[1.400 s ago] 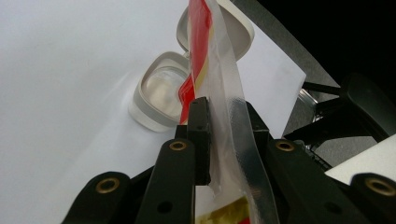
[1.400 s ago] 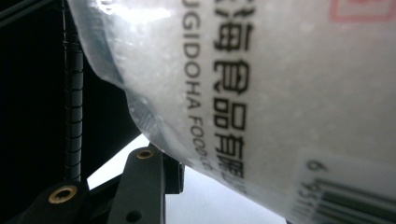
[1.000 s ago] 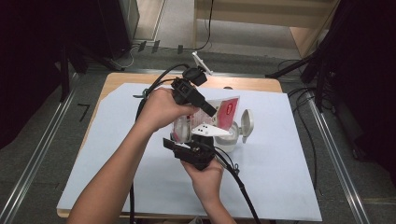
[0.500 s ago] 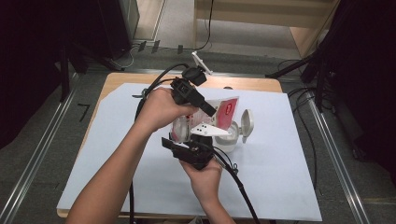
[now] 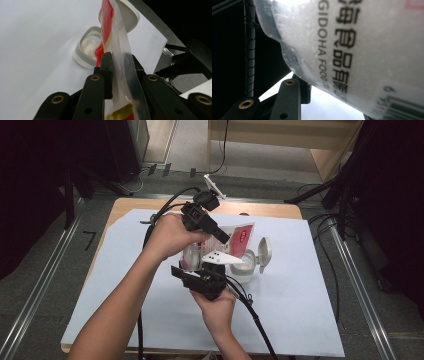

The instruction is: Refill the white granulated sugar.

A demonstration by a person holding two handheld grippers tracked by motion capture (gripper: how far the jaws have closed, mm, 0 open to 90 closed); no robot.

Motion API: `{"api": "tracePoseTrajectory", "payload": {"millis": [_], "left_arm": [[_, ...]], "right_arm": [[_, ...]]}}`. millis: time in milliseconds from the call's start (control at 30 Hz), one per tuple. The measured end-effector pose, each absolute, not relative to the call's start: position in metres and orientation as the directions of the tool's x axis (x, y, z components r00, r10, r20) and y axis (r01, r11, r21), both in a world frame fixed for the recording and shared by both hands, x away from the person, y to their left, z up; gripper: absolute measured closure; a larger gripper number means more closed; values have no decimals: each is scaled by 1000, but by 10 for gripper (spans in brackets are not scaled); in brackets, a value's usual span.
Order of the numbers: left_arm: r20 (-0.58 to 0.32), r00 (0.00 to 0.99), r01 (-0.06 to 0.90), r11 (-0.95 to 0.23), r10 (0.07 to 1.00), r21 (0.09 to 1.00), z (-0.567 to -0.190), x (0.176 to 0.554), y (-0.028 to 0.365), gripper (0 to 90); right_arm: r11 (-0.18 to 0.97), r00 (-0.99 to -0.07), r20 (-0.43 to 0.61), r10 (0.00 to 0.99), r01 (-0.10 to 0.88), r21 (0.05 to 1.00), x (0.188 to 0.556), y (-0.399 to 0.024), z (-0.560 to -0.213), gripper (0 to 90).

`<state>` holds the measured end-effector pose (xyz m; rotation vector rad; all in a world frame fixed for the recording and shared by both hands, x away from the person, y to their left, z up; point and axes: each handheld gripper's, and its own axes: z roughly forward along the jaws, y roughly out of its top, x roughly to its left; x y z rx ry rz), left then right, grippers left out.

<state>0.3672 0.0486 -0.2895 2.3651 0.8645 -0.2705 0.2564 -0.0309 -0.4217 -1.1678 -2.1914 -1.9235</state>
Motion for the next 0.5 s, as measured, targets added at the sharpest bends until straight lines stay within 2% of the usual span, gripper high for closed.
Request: {"api": "tracePoseTrajectory", "payload": {"millis": [500], "left_arm": [[-386, 766, 643, -608, 514, 467, -291, 370, 44, 797]], "right_arm": [[-2, -729, 439, 525, 515, 857, 258, -34, -421, 609]]}}
